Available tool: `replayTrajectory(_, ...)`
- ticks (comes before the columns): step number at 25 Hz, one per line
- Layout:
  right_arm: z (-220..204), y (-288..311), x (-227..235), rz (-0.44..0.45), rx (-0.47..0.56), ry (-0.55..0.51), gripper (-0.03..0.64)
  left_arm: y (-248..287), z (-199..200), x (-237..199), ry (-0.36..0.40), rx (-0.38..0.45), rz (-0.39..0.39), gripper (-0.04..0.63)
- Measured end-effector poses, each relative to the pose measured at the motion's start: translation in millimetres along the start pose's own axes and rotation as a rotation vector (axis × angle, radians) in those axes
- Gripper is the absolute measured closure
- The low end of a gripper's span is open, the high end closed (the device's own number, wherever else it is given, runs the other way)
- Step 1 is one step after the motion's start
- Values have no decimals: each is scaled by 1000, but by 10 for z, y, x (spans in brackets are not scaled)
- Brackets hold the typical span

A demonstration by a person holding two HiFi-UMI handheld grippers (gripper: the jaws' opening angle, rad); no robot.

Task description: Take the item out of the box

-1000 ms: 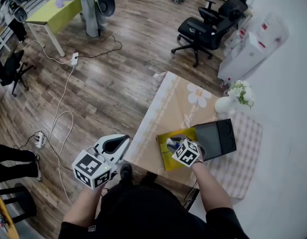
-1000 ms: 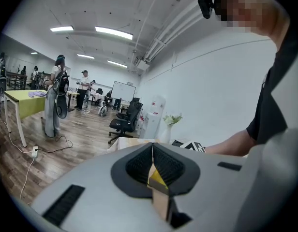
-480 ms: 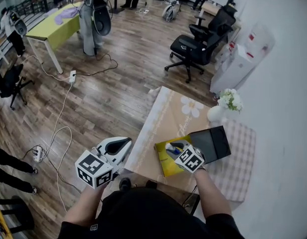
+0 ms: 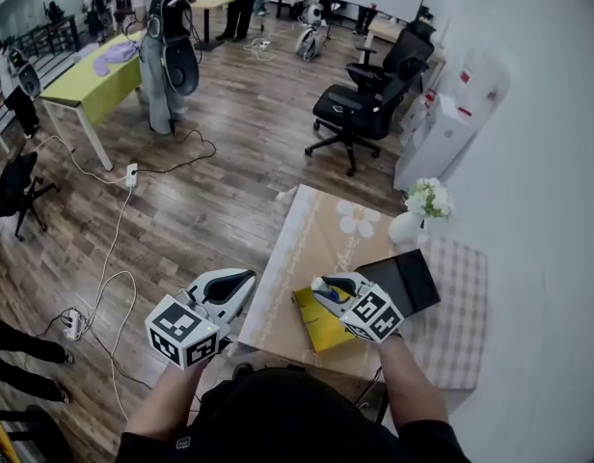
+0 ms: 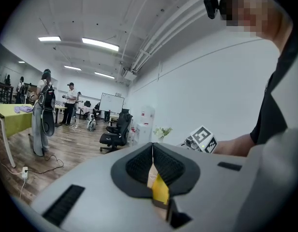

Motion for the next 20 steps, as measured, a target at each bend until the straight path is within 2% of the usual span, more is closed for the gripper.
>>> replayTrajectory(8,424,-401,-62,33,316,91,472,124,90,20,30,12,-27,580)
replayTrajectory(20,741,-1051,-130,6,710,251,474,121,208,-24,53,23,-36,581)
Point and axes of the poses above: the fingertips, and each gripper's own axes: y forward along the fingers, x to its right, z out of its top, the point moved 9 cm from there along -y, backward along the fingers, and after that the axes turned 2 degrees about y, right-handed, at the moved point
